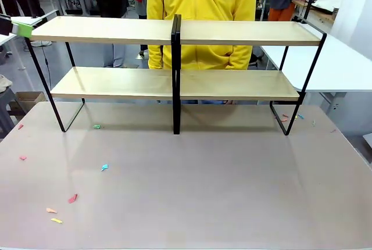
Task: Clean the shelves.
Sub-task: Clean another randomly selected level of the Shelf with the Duster, then place the Duster on the table.
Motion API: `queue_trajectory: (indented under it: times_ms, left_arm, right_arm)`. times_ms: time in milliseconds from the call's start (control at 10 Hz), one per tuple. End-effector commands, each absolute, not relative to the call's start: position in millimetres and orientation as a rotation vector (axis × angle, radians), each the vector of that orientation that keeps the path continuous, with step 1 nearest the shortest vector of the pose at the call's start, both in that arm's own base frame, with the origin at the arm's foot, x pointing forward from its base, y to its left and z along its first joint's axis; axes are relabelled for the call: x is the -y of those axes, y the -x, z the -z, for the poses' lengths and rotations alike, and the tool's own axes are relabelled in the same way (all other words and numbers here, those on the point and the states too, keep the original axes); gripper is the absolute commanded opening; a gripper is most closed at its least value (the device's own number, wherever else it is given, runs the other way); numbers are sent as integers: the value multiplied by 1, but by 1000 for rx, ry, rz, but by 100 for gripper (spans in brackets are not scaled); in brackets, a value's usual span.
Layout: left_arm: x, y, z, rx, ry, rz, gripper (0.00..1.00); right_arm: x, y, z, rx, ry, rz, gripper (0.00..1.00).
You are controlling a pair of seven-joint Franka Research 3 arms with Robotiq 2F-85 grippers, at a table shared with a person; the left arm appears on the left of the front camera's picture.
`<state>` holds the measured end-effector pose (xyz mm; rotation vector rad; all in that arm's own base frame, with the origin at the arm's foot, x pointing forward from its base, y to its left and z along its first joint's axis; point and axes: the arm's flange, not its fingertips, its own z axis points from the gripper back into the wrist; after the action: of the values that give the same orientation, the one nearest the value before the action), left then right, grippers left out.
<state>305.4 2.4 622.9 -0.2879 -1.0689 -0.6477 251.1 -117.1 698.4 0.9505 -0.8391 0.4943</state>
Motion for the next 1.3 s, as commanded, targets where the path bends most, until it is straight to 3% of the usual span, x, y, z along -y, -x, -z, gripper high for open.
queue_trajectory:
  times_ms: [0, 800, 900, 1000, 1200]
  left_arm:
    - [-2, -304, -623, 1057, 280, 639, 100]
    - [-2, -305, -623, 1069, 288, 648, 100]
    - [4, -309, -594, 830, 563, 714, 100]
    - [-9, -310, -555, 639, 694, 724, 100]
    - [-53, -291, -473, 419, 987, 446, 100]
  right_arm:
    - [116, -250, -698, 867, -958, -505, 12]
    - [118, -250, -698, 838, -944, -488, 12]
    - [102, -246, -655, 622, -1001, -567, 12]
    - [104, -247, -617, 492, -1102, -549, 12]
    - [116, -246, -524, 255, -1033, -416, 12]
